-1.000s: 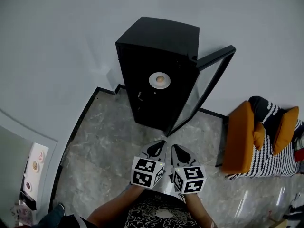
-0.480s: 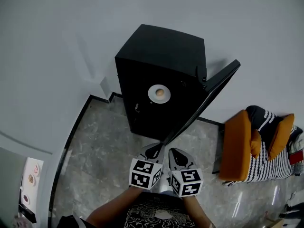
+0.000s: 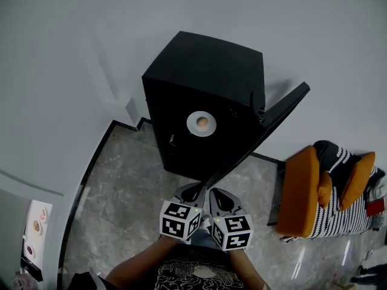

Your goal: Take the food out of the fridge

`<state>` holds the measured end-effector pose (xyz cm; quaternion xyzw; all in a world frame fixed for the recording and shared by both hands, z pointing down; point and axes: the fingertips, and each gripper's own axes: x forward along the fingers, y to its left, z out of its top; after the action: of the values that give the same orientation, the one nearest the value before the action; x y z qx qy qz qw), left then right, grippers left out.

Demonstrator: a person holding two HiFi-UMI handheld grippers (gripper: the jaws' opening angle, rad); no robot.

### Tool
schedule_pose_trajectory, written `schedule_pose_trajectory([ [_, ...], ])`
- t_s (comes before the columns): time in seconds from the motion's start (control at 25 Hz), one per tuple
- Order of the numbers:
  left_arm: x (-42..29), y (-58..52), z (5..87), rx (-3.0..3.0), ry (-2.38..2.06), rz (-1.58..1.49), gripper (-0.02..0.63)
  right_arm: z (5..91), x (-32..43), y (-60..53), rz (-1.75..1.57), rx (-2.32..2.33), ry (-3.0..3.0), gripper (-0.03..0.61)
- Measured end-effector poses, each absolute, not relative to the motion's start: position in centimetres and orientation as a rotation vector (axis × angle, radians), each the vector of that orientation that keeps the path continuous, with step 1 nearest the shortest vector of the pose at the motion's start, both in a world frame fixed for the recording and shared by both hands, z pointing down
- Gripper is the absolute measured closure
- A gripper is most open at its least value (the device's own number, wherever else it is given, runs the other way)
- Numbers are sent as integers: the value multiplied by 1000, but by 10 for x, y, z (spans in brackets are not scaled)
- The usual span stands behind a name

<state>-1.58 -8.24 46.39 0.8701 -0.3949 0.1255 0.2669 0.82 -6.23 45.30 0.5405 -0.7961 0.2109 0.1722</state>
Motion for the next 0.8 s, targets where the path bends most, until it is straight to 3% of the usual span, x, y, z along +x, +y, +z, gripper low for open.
schedule_pose_trajectory([
  [0.52,25,-149,482,2107,-1105,93,598,453,41,-131,558,1347,-2413,555],
  [0.8,28,-169,486,1952,-1018,-189,598,454,48,-150,549,1269,-2463,555],
])
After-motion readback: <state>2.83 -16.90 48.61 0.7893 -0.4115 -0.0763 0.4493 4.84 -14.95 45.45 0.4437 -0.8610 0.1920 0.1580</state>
